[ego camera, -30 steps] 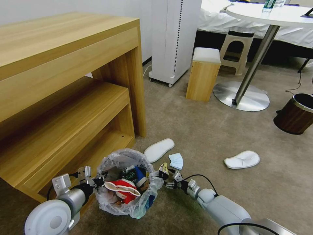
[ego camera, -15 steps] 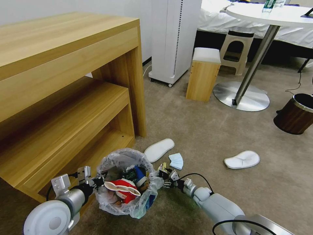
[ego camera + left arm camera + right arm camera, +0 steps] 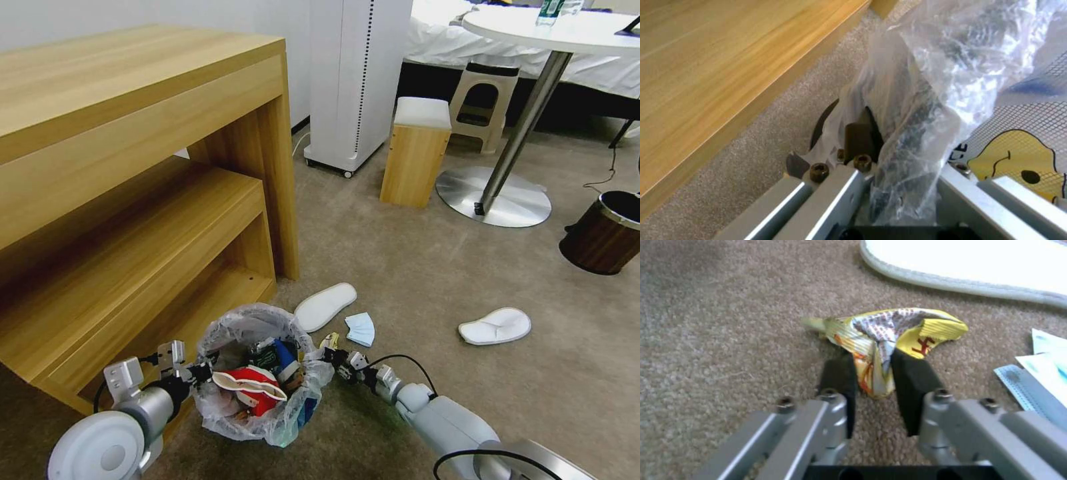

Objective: Pick up the trash bin and place the garbage on the floor into it.

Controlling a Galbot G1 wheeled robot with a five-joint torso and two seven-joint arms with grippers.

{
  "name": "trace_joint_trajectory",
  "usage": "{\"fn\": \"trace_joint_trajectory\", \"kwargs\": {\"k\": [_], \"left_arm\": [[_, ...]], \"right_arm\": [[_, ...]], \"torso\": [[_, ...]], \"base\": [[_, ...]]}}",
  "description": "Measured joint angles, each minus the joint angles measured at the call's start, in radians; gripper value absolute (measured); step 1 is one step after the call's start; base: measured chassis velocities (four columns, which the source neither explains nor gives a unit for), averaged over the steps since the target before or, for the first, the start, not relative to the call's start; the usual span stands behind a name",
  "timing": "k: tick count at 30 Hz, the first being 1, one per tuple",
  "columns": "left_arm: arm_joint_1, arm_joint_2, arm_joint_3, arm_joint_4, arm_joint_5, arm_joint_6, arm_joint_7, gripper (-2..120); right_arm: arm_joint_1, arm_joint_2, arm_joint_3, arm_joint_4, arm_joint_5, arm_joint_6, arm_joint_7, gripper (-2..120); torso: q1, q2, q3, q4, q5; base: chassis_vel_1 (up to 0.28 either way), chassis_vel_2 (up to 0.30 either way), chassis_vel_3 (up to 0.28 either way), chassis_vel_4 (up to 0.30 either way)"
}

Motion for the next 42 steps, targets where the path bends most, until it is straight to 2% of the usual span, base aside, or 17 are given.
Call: {"fn": "trace_joint_trajectory", "kwargs": {"k": [1, 2, 5, 18, 24, 27, 29, 30, 32, 33, 35, 36, 37, 38, 39, 42], "left_arm": [[0.001, 0.000, 0.000, -0.001, 0.000, -0.001, 0.000, 0], [0.001, 0.000, 0.000, -0.001, 0.000, -0.001, 0.000, 0], [0.003, 0.000, -0.003, -0.003, 0.001, -0.003, 0.000, 0], [0.005, -0.004, -0.004, -0.006, 0.007, -0.004, 0.001, 0], [0.002, -0.002, -0.001, 0.010, 0.013, -0.004, 0.002, 0], [0.002, 0.001, 0.000, 0.018, 0.020, -0.004, 0.004, 0], [-0.003, 0.007, 0.002, 0.028, 0.026, -0.004, 0.006, 0], [-0.003, 0.007, 0.002, 0.028, 0.026, -0.004, 0.006, 0], [-0.008, 0.013, 0.008, 0.044, 0.045, -0.004, 0.013, 0], [-0.008, 0.013, 0.008, 0.044, 0.045, -0.004, 0.013, 0], [-0.017, 0.017, 0.021, 0.062, 0.066, -0.004, 0.021, 0], [-0.019, 0.017, 0.025, 0.067, 0.073, -0.004, 0.023, 0], [-0.019, 0.017, 0.025, 0.067, 0.073, -0.004, 0.023, 0], [-0.020, 0.016, 0.030, 0.072, 0.080, -0.004, 0.026, 0], [-0.020, 0.016, 0.031, 0.074, 0.083, -0.004, 0.026, 0], [-0.021, 0.014, 0.032, 0.075, 0.085, -0.004, 0.027, 0]], "right_arm": [[0.000, 0.000, 0.001, 0.000, -0.001, 0.002, 0.000, 11], [0.000, 0.000, 0.001, 0.000, -0.001, 0.002, 0.000, 11], [0.000, 0.000, 0.002, 0.000, -0.005, 0.007, -0.002, 0], [0.001, -0.003, 0.007, 0.002, -0.001, 0.024, -0.030, 0], [-0.018, -0.043, 0.007, 0.074, 0.044, 0.038, -0.052, 0], [-0.032, -0.078, 0.004, 0.134, 0.072, 0.038, -0.055, 0], [-0.058, -0.159, 0.005, 0.259, 0.124, 0.038, -0.067, 0], [-0.058, -0.159, 0.005, 0.259, 0.124, 0.038, -0.067, 0], [-0.088, -0.251, 0.035, 0.394, 0.161, 0.049, -0.087, 0], [-0.088, -0.251, 0.035, 0.394, 0.161, 0.049, -0.087, 0], [-0.132, -0.344, 0.079, 0.588, 0.208, 0.053, -0.099, 0], [-0.149, -0.366, 0.093, 0.653, 0.228, 0.052, -0.099, 0], [-0.149, -0.366, 0.093, 0.653, 0.228, 0.052, -0.099, 0], [-0.178, -0.398, 0.119, 0.754, 0.263, 0.045, -0.091, 0], [-0.191, -0.411, 0.139, 0.793, 0.272, 0.038, -0.085, 0], [-0.206, -0.423, 0.168, 0.819, 0.273, 0.036, -0.073, 0]], "torso": [[0.000, 0.000, 0.000, 0.0000, 0.0000], [0.000, 0.000, 0.000, 0.0000, 0.0000], [0.000, 0.000, 0.000, 0.0000, 0.0000], [0.000, 0.000, 0.000, 0.0001, 0.0000], [0.000, 0.000, 0.000, 0.0001, 0.0002], [0.000, 0.000, 0.000, 0.0001, 0.0001], [0.000, 0.000, 0.000, 0.0003, 0.0005], [0.000, 0.000, 0.000, 0.0003, 0.0005], [0.000, 0.000, 0.000, -0.0004, -0.0002], [0.000, 0.000, 0.000, -0.0004, -0.0002], [0.000, 0.000, 0.000, 0.0000, -0.0003], [0.000, 0.000, 0.000, -0.0001, 0.0002], [0.000, 0.000, 0.000, -0.0001, 0.0002], [0.000, 0.000, 0.000, 0.0001, 0.0002], [0.000, 0.000, 0.000, 0.0001, -0.0001], [0.000, 0.000, 0.000, 0.0001, 0.0003]], "base": [[0.000, 0.000, 0.000, 0.000], [0.000, 0.000, 0.000, 0.000], [0.000, 0.000, 0.000, 0.000], [0.000, 0.000, 0.000, 0.000], [0.000, 0.000, 0.000, 0.000], [0.000, 0.000, 0.000, 0.000], [0.000, 0.000, 0.000, 0.000], [0.000, 0.000, 0.000, 0.000], [0.000, 0.000, 0.000, 0.000], [0.000, 0.000, 0.000, 0.000], [0.000, 0.000, 0.000, 0.000], [0.000, 0.000, 0.000, 0.000], [0.000, 0.000, 0.000, 0.000], [0.000, 0.000, 0.000, 0.000], [0.000, 0.000, 0.000, 0.000], [0.000, 0.000, 0.000, 0.000]]}}
